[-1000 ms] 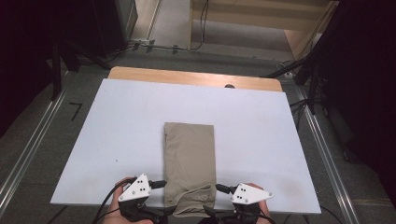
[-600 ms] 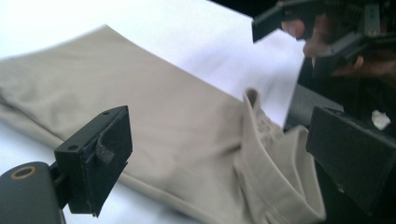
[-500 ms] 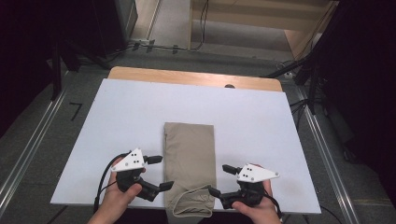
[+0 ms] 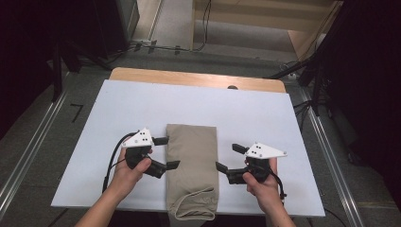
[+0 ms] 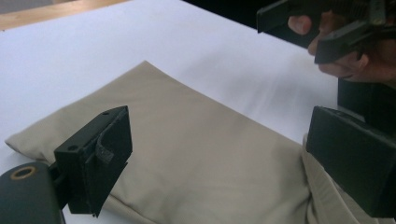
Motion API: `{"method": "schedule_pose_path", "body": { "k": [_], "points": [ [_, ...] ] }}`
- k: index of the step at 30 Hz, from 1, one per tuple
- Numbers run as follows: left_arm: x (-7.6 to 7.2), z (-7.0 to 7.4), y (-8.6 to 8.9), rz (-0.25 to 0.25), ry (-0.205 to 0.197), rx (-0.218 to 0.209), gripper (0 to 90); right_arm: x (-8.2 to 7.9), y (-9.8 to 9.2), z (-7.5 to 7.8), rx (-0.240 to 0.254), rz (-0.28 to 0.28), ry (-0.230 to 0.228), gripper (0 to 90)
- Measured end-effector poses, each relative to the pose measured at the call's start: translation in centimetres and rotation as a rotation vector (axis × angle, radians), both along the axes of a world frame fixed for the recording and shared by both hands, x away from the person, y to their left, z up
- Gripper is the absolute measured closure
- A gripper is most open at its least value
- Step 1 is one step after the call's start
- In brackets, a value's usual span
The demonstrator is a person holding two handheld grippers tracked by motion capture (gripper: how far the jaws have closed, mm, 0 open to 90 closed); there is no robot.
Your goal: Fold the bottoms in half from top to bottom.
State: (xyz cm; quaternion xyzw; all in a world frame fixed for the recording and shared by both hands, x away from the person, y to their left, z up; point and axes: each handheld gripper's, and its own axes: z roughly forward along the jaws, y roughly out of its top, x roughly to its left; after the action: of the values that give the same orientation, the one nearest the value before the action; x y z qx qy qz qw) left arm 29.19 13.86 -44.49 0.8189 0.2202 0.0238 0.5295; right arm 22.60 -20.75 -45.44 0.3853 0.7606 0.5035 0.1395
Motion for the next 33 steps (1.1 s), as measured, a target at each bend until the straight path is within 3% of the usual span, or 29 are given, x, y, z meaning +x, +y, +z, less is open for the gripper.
{"method": "schedule_pose_path", "body": {
  "k": [2, 4, 6, 12, 15, 21, 24, 25, 28, 33],
  "points": [
    [0.9, -0.1, 0.2, 0.002, 0.016, -0.011, 7.6, 0.8, 0.0, 0.1, -0.018, 0.001, 0.000, 7.1],
    [1.9, -0.2, 0.3, 0.023, 0.019, 0.005, 7.6, 1.6, -0.1, 0.3, -0.028, -0.008, 0.005, 5.5],
    [2.8, -0.3, 0.3, 0.035, 0.019, 0.017, 7.6, 2.6, -0.3, 0.4, -0.018, -0.007, 0.014, 0.0],
    [5.5, -1.3, 0.2, 0.057, 0.025, 0.013, 7.6, 5.6, -0.4, -0.6, -0.017, -0.040, 0.048, 0.0],
    [6.8, -2.0, -0.3, 0.065, 0.050, 0.045, 0.0, 7.1, 0.5, -1.3, -0.042, -0.031, 0.073, 0.0],
    [8.9, -3.1, -0.5, 0.126, 0.104, 0.086, 0.0, 10.2, 1.7, -2.7, -0.084, -0.028, 0.134, 0.0],
    [10.0, -3.8, -0.4, 0.165, 0.169, 0.103, 0.0, 11.4, 2.0, -3.2, -0.104, -0.089, 0.145, 16.5],
    [10.3, -4.1, -0.3, 0.191, 0.182, 0.115, 3.2, 11.8, 2.0, -3.4, -0.103, -0.092, 0.149, 17.8],
    [10.8, -4.8, -0.2, 0.257, 0.197, 0.153, 24.1, 12.8, 2.0, -4.0, -0.114, -0.101, 0.184, 25.4],
    [11.2, -5.7, -0.4, 0.296, 0.206, 0.227, 37.1, 13.8, 2.3, -5.0, -0.171, -0.142, 0.205, 40.6]
  ]
}}
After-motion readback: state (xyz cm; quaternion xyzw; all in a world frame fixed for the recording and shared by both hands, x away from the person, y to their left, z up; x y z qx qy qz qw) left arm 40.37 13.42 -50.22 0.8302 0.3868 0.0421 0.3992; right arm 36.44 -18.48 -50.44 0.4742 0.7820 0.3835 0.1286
